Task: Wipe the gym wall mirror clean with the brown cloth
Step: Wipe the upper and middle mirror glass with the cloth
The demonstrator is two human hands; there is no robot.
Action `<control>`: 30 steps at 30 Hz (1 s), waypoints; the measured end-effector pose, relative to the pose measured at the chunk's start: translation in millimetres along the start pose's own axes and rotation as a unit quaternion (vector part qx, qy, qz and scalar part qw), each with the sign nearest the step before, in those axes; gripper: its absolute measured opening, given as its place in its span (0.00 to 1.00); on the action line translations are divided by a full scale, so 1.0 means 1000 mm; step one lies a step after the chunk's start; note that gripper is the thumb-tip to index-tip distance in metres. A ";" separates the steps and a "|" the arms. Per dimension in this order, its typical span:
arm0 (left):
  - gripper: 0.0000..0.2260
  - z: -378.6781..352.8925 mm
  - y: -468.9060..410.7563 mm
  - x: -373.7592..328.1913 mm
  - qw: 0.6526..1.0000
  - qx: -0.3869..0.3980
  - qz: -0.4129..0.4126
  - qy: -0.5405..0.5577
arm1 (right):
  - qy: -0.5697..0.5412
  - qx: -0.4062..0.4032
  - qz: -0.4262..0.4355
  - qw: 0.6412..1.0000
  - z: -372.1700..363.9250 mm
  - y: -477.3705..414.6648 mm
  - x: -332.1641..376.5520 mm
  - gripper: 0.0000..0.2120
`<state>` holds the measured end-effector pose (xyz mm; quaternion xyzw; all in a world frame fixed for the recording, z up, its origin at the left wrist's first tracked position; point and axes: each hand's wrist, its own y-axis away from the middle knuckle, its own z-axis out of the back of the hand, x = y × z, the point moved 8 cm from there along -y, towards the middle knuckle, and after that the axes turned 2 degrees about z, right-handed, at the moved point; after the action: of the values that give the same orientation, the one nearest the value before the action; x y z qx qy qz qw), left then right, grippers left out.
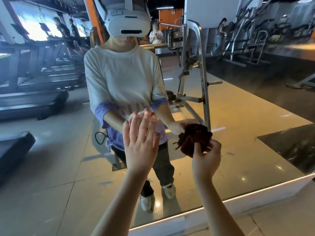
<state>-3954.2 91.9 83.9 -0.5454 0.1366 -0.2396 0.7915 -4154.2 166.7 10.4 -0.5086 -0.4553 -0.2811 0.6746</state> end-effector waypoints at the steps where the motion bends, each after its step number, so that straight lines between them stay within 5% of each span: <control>1: 0.26 0.000 0.000 0.000 1.000 -0.001 0.003 -0.003 | 0.007 -0.005 -0.001 1.000 0.001 -0.001 -0.001 0.14; 6: 0.25 -0.001 0.001 -0.002 1.000 -0.006 0.007 -0.011 | 0.053 0.126 0.209 0.968 -0.030 0.028 0.040 0.18; 14: 0.29 0.005 -0.003 -0.010 0.998 0.000 0.053 -0.020 | -0.006 0.043 0.050 0.998 0.012 -0.048 0.006 0.18; 20: 0.37 -0.004 -0.002 -0.020 0.994 0.014 0.100 -0.047 | 0.061 0.162 0.216 0.961 -0.004 -0.039 0.035 0.20; 25: 0.37 -0.004 -0.004 -0.026 0.992 0.014 0.109 -0.058 | -0.003 0.065 0.119 0.991 0.021 -0.080 0.031 0.17; 30: 0.36 -0.002 -0.005 -0.027 0.991 0.013 0.121 -0.049 | 0.064 0.159 0.250 0.953 0.004 -0.060 0.049 0.17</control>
<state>-3979.5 103.4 86.5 -0.5258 0.1590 -0.1167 0.8274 -4185.2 154.5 80.7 -0.4731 -0.3085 -0.0593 0.8231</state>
